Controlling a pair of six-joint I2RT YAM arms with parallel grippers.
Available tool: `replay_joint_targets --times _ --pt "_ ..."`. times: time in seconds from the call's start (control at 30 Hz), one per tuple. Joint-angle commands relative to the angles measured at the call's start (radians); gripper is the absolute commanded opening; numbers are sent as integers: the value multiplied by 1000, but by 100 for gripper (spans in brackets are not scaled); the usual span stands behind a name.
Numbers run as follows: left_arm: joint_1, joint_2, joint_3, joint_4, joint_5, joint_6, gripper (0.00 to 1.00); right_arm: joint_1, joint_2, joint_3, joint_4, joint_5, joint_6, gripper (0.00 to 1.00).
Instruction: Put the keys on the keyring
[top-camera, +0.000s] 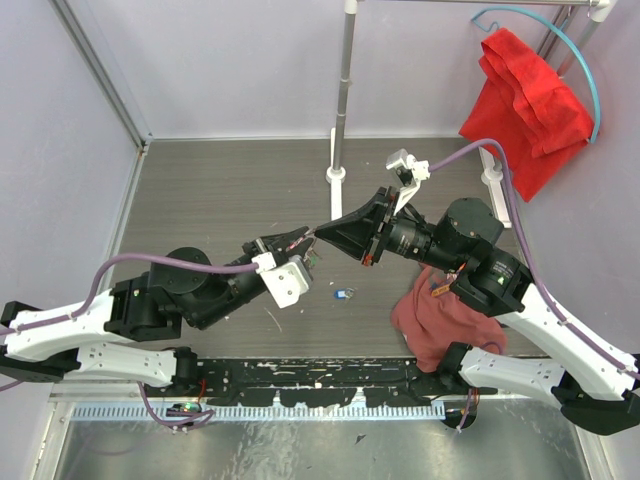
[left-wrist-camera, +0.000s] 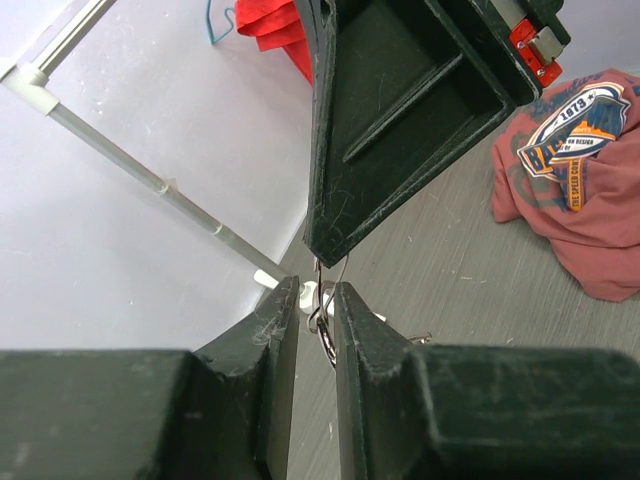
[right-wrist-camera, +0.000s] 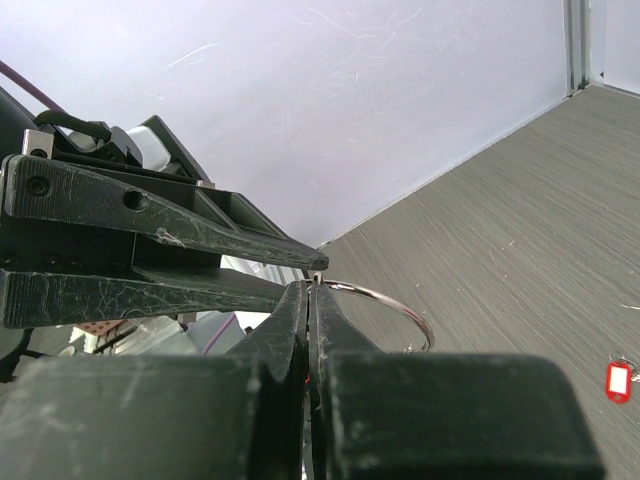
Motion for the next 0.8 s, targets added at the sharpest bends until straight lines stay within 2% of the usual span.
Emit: replay_joint_targets --times 0.0,0.5,0.77 --pt "-4 -2 -11 49 7 -15 26 4 -23 6 72 -3 9 1" --pt "-5 -5 -31 49 4 -22 31 4 -35 2 81 9 13 1" --pt "-4 -10 -37 49 -1 -27 25 4 -35 1 86 5 20 1"
